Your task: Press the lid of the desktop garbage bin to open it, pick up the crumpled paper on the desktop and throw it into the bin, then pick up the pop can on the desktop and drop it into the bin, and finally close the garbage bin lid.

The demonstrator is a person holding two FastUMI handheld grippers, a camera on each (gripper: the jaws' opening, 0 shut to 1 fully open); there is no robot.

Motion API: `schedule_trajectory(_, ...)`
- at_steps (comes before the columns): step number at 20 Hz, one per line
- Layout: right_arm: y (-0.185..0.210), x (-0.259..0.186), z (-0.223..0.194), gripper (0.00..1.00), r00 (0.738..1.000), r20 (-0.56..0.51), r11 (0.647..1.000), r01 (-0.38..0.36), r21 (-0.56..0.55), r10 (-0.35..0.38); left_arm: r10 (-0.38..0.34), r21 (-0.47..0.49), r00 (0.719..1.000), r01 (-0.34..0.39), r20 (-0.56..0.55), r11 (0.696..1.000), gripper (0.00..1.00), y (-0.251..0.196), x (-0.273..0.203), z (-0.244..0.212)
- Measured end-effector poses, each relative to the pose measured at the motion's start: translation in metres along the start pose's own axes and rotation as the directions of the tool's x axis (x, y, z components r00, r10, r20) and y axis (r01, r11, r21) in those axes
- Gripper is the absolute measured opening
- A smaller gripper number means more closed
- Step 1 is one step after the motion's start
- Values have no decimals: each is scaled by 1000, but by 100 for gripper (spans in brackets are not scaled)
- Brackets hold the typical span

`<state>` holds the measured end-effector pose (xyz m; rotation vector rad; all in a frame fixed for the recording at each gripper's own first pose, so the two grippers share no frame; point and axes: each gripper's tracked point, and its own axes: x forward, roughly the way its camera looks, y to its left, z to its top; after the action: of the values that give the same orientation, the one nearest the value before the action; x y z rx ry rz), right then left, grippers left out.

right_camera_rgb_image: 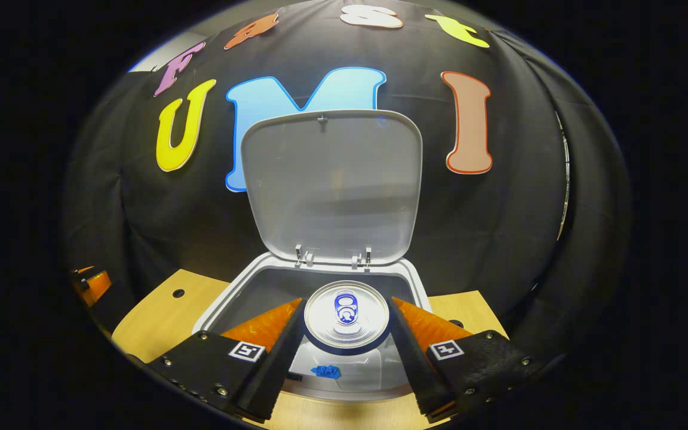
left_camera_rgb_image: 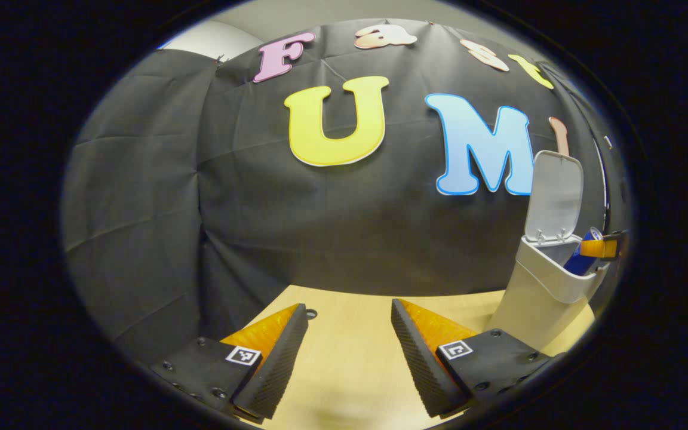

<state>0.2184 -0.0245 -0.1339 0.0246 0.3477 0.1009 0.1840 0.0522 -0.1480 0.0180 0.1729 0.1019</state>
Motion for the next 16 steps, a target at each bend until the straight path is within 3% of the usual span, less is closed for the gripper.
schedule_trajectory(16,0,3,0,86,1000,-9,1000,2,15,-2,-8,8,1000,8,-7,1000,93,-4,2,0)
